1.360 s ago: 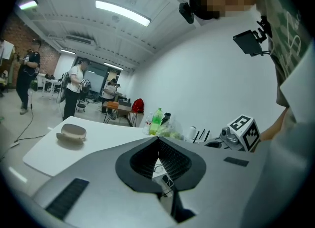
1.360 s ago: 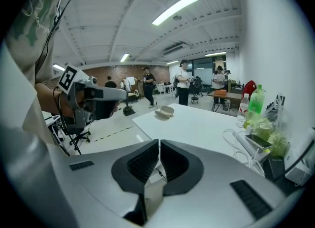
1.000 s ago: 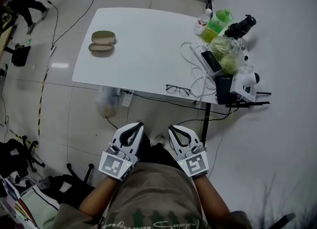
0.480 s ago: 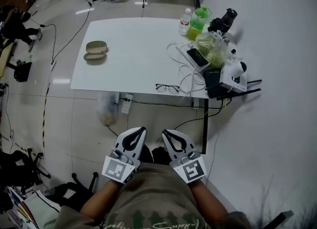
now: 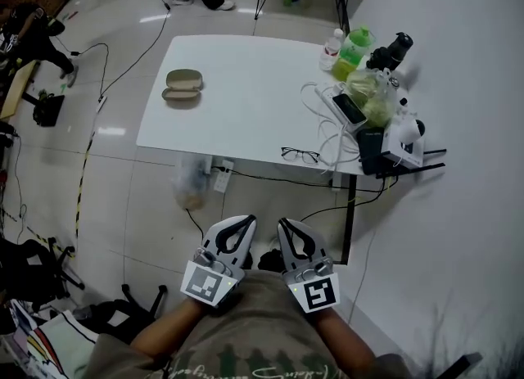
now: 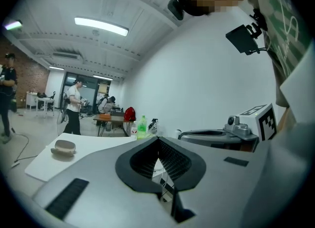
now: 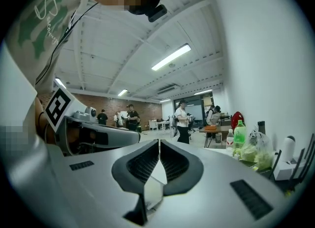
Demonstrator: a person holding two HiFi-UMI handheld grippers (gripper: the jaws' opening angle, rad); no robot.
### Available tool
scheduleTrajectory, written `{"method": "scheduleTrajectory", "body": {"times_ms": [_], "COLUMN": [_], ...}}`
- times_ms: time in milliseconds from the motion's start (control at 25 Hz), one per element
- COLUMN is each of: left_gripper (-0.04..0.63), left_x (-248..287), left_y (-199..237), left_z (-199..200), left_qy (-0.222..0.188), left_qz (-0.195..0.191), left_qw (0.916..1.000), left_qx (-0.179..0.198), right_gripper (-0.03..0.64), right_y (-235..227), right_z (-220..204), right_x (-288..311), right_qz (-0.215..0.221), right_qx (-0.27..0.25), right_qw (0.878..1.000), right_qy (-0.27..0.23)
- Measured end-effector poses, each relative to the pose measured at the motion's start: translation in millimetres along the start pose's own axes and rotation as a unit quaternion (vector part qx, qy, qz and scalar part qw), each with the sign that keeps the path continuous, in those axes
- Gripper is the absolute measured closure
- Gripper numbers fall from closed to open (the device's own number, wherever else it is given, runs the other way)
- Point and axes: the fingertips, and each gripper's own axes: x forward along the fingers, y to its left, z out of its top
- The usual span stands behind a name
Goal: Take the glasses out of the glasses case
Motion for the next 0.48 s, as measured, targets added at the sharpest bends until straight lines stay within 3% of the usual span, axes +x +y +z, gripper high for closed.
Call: {"method": "scheduleTrajectory", "body": {"times_ms": [240, 480], "left_gripper": [0.586, 0.586], "left_x": [-8, -11], "left_y": [24, 39], "left_z": [4, 14], "left_qy": [-0.006, -0.021], "left_qz": [0.017, 0.028], "left_qw": [0.9998, 0.9994], "left_qx": [-0.009, -0.007], "right_gripper": [0.598, 0.604], "right_y": [0, 9], "right_z": [7, 17], "right_x": [12, 24], "right_qz": [-0.012, 0.003], "right_qx": [0.006, -0.017], "right_qw": [1.000, 1.000], "right_qy": [-0.015, -0.026]}}
